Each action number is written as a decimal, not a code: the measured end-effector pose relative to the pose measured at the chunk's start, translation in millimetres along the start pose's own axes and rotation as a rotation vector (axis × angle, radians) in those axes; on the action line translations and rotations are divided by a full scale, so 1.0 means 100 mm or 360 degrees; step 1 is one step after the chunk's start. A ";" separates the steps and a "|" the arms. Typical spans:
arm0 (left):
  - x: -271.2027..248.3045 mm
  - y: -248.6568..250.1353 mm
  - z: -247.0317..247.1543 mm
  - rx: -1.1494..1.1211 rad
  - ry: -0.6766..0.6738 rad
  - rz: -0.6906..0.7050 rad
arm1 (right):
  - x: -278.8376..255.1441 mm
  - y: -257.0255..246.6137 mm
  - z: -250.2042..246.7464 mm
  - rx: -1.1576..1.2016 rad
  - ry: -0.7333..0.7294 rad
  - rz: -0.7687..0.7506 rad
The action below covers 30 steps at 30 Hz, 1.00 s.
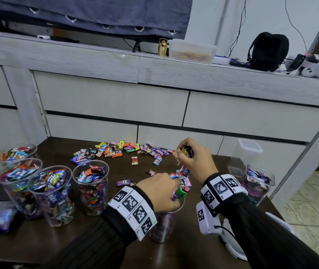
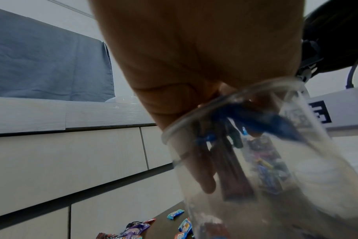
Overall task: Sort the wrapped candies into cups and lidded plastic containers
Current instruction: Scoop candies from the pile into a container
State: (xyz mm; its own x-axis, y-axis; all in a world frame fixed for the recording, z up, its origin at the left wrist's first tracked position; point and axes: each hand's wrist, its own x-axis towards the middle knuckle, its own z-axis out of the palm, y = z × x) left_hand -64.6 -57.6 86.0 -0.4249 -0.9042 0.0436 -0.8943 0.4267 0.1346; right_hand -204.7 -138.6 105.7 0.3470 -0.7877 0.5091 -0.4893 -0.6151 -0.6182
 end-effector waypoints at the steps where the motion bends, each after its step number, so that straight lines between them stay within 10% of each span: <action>1: 0.00 0.00 0.00 0.0043 0.0019 0.0006 | 0.00 0.00 0.00 0.0000 0.0003 -0.0001; 16: -0.11 0.02 0.11 0.0384 0.0367 0.0058 | 0.01 0.00 -0.05 -0.0021 0.0071 -0.0046; 30: -0.36 -0.14 0.22 -0.0893 0.0739 -0.0033 | -0.10 -0.10 0.07 0.0084 0.0063 -0.0040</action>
State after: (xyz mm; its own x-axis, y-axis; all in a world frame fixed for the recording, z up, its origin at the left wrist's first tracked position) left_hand -39.6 -31.1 61.2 -0.1938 -0.8796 0.4344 -0.6421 0.4485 0.6217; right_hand -197.9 -125.0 102.9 0.3263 -0.7706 0.5474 -0.4377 -0.6365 -0.6351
